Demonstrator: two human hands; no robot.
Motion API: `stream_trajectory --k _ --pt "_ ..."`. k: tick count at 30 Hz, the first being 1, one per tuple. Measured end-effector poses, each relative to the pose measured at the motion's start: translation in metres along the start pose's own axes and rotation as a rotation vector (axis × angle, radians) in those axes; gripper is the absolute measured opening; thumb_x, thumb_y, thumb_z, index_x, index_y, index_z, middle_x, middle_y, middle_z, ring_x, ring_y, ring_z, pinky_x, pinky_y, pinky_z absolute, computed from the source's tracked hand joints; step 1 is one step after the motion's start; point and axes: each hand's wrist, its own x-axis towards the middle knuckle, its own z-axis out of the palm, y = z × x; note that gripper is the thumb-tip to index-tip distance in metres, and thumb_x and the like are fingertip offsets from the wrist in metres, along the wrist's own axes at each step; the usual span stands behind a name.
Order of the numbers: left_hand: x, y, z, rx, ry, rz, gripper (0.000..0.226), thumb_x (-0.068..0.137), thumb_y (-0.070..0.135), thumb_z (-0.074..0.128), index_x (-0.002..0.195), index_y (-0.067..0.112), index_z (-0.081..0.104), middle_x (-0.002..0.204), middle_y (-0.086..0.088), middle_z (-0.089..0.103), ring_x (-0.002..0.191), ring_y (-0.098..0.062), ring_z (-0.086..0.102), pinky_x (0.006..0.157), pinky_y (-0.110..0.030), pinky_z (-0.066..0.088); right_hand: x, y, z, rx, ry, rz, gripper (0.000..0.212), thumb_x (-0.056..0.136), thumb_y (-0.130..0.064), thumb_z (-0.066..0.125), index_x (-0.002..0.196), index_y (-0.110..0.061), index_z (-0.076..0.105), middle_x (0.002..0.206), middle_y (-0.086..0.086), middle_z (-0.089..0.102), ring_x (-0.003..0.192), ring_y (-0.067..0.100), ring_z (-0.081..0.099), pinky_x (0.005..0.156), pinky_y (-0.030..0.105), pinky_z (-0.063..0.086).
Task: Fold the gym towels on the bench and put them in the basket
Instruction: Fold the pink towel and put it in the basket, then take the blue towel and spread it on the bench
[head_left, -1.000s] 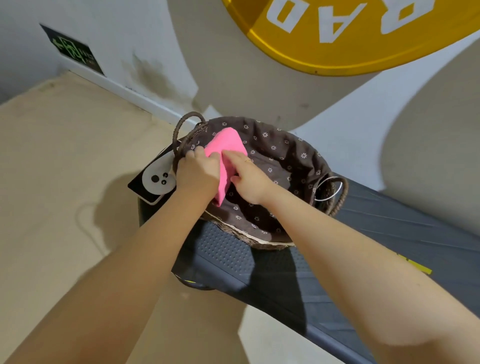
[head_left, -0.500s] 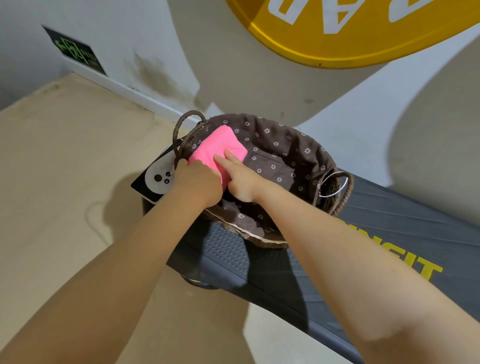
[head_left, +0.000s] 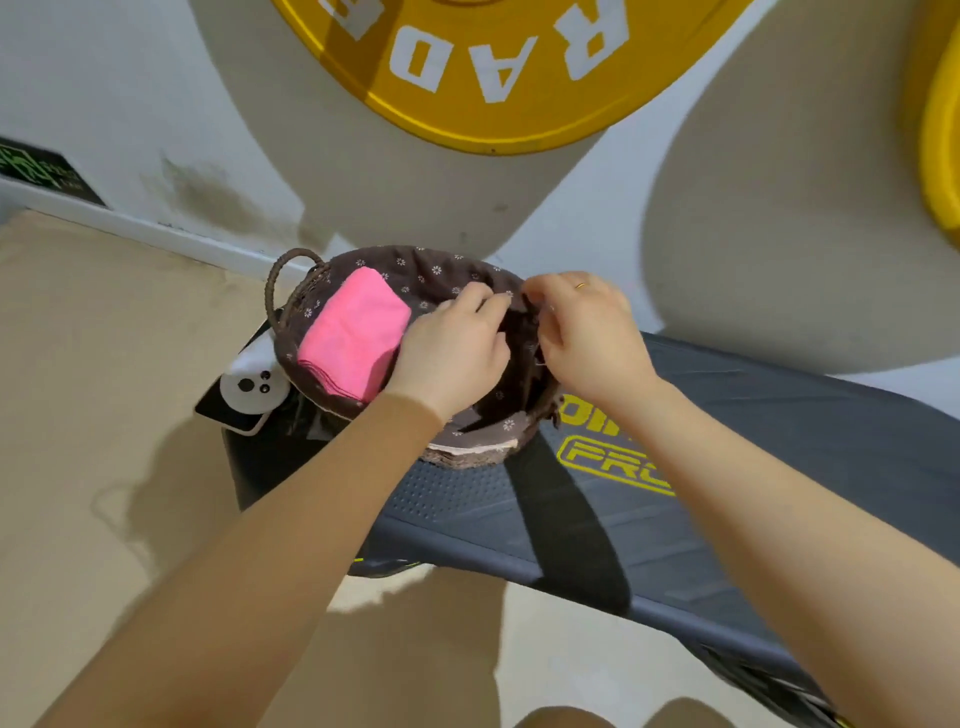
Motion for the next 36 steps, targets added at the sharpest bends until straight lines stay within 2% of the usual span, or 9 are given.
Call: stream_trajectory --k 3,6,9,12,17,23,28,32,36 --pt "0.005 0.053 0.003 -0.072 0.026 0.096 0.038 0.087 0.025 0.040 0.120 0.012 0.054 0.112 -0.009 0.060 0.099 -0.034 0.059 0.072 -0.042 0.049 -0.043 0.034 -0.028 -0.031 0.090 0.052 0.042 0.077 -0.013 0.034 0.108 -0.007 0.062 0.102 0.012 0.068 0.100 0.036 0.058 0.085 0.041 0.043" --pt "0.006 0.114 0.010 -0.100 0.045 0.208 0.045 0.081 0.030 0.030 0.111 0.011 0.059 0.095 -0.009 0.067 0.091 -0.035 0.062 0.072 -0.041 0.049 -0.098 0.082 -0.054 -0.051 0.099 0.179 0.034 0.086 -0.010 0.039 0.113 -0.007 0.059 0.100 0.012 0.069 0.097 0.035 0.058 0.076 0.040 0.046" --pt "-0.001 0.190 0.014 -0.190 0.151 0.289 0.041 0.079 0.027 0.034 0.098 0.010 0.065 0.081 -0.008 0.067 0.078 -0.033 0.063 0.068 -0.039 0.047 -0.160 0.135 -0.085 -0.075 0.101 0.318 0.029 0.089 -0.007 0.043 0.114 -0.007 0.059 0.102 0.012 0.069 0.099 0.035 0.058 0.076 0.041 0.047" --pt "-0.008 0.269 0.025 -0.411 0.023 0.370 0.030 0.087 0.022 0.046 0.112 0.015 0.060 0.094 -0.002 0.064 0.085 -0.026 0.059 0.075 -0.037 0.050 -0.216 0.183 -0.116 -0.084 0.095 0.451 0.028 0.091 -0.008 0.044 0.116 -0.008 0.058 0.105 0.012 0.067 0.101 0.034 0.057 0.077 0.041 0.047" --pt "-0.016 0.379 0.079 -0.362 -0.229 0.480 0.034 0.092 0.023 0.044 0.125 0.020 0.052 0.111 0.003 0.059 0.097 -0.017 0.054 0.075 -0.028 0.043 -0.300 0.255 -0.157 -0.098 0.132 0.597 0.030 0.092 -0.009 0.043 0.117 -0.009 0.058 0.107 0.011 0.068 0.102 0.032 0.059 0.082 0.041 0.048" --pt "-0.025 0.499 0.123 -0.351 -0.380 0.514 0.034 0.092 0.021 0.042 0.125 0.018 0.052 0.110 0.002 0.060 0.089 -0.013 0.049 0.078 -0.031 0.047 -0.386 0.348 -0.199 -0.110 0.180 0.777 0.030 0.090 -0.008 0.042 0.114 -0.006 0.060 0.110 0.016 0.065 0.102 0.035 0.057 0.084 0.044 0.048" --pt "-0.028 0.587 0.155 -0.377 -0.492 0.401 0.033 0.091 0.018 0.043 0.122 0.016 0.055 0.101 0.000 0.062 0.087 -0.016 0.053 0.079 -0.030 0.047 -0.448 0.431 -0.220 -0.020 0.174 0.983 0.033 0.091 -0.011 0.044 0.121 -0.008 0.058 0.128 0.015 0.054 0.118 0.032 0.047 0.095 0.041 0.041" --pt "-0.025 0.638 0.189 -0.357 -0.549 0.368 0.033 0.090 0.016 0.043 0.120 0.015 0.057 0.101 -0.002 0.064 0.087 -0.018 0.055 0.078 -0.030 0.047 -0.480 0.490 -0.220 -0.075 0.062 0.958 0.035 0.095 -0.013 0.039 0.127 -0.011 0.054 0.141 0.012 0.044 0.123 0.035 0.043 0.097 0.042 0.041" --pt "-0.025 0.663 0.210 -0.363 -0.554 0.311 0.032 0.090 0.015 0.043 0.117 0.014 0.058 0.106 -0.003 0.063 0.087 -0.017 0.053 0.080 -0.027 0.045 -0.487 0.529 -0.218 -0.157 -0.077 0.908 0.044 0.097 -0.009 0.035 0.140 -0.016 0.038 0.154 0.013 0.023 0.129 0.038 0.037 0.094 0.043 0.043"
